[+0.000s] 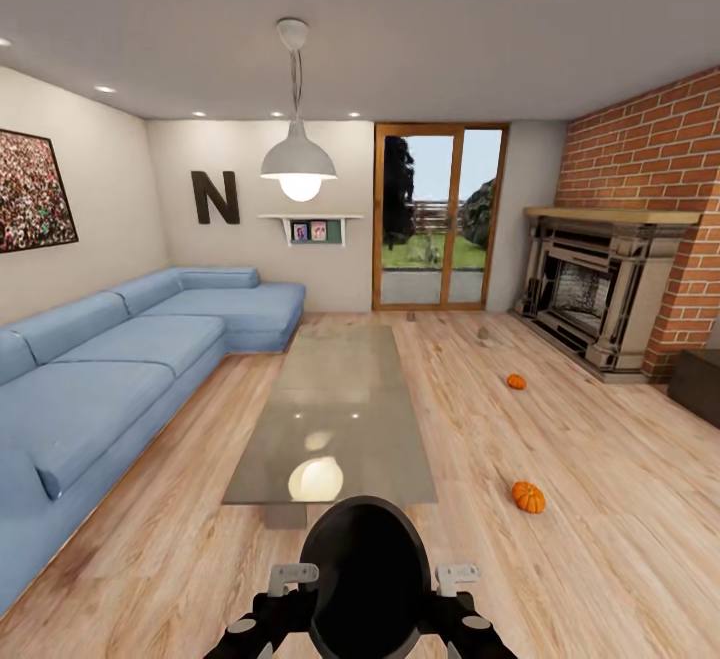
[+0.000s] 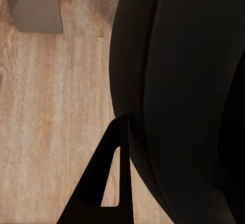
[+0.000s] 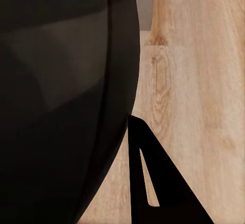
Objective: Place each of the two pumpkins and all three candles from the living room inside a cabinet in the living room (use any cabinet), then make sure every cabinet is closed, and position the cauldron so it is next to a table in the living room.
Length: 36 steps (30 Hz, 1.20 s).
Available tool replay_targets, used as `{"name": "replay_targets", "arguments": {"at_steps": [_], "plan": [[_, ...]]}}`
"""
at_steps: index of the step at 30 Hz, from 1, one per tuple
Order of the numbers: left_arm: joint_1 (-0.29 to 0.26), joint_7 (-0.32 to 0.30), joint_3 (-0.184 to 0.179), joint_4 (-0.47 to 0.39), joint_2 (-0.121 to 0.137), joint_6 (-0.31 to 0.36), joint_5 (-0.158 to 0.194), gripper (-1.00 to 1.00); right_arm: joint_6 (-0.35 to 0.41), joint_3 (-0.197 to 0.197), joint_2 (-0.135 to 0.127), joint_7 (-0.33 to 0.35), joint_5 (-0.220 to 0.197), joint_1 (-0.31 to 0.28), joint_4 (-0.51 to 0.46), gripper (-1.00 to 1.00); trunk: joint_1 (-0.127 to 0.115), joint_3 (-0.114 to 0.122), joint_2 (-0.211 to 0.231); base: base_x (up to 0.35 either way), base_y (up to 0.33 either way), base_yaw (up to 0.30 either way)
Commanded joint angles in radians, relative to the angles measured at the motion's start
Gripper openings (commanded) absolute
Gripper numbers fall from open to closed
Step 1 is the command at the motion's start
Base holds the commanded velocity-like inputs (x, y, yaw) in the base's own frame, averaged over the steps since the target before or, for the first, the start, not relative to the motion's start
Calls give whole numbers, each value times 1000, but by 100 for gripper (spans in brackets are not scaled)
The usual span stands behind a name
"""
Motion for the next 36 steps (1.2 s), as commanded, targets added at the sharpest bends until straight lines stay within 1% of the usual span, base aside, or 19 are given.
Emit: {"name": "replay_targets", "arguments": {"at_steps": [1,6,13,36], "plan": [[0,-5,-34,-4,1,-16,15,-100,6,3,11,4,-88,-2,-1,-100,4,-4,-8,0,0,0],[0,-5,-34,-4,1,-16,17,-100,5,3,11,4,-88,-2,-1,-100,23,-20,-43,0,0,0],[0,-5,-34,-4,1,-16,17,-100,-23,3,11,2,-87,-2,-1,-100,50,-42,-92,0,0,0],[0,-5,-34,-3,1,-16,17,-100,-24,3,11,2,-87,-1,-1,-100,138,-114,-253,0,0,0]]}}
